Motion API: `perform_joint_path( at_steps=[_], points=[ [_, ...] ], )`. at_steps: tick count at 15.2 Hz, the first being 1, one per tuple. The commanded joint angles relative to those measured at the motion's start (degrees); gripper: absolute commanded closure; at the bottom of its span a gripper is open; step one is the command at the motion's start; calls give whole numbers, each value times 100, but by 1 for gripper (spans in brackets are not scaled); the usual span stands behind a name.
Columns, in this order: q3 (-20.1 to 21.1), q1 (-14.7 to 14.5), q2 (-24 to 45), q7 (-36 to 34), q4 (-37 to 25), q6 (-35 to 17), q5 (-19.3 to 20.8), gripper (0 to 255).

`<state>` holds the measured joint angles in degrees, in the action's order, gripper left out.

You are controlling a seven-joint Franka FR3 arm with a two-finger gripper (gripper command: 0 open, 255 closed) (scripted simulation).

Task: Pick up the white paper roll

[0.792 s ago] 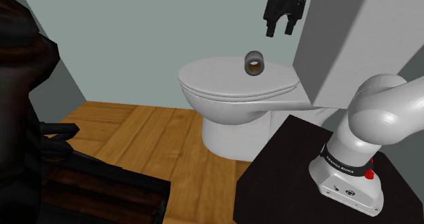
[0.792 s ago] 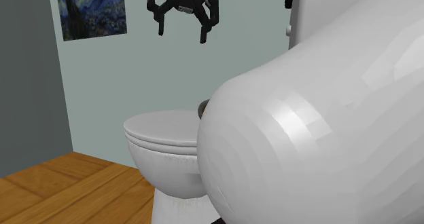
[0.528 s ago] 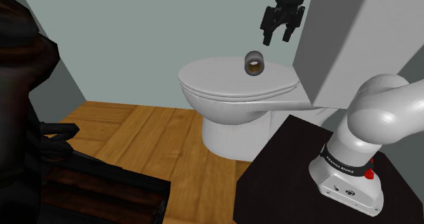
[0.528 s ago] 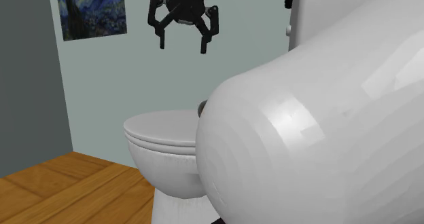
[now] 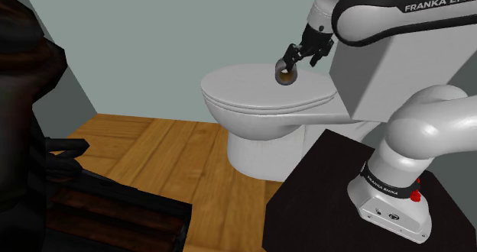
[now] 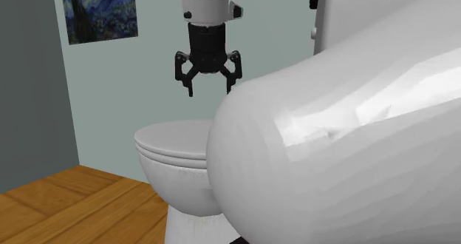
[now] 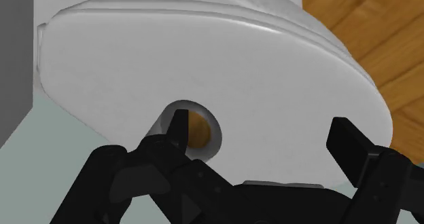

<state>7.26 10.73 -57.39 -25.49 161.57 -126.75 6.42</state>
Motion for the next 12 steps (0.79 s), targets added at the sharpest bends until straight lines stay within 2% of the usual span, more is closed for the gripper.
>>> perform_joint_path(
  at_steps=[1,4,6,7,9,10,12],
  points=[
    [301,347,11,-464,488,-1000,273,0],
    [963,1168,330,-1313,986,-2519,753,0],
    [1678,2061,641,-2035,1180,-3608,1129,0],
    [2169,2655,780,-2445,1230,-4166,1315,0],
    [3450,4133,885,-3315,1242,-5275,1575,0],
    [4197,4945,804,-3724,1211,-5803,1575,0],
    [5650,6437,389,-4428,1094,-6720,1277,0]
  ],
)
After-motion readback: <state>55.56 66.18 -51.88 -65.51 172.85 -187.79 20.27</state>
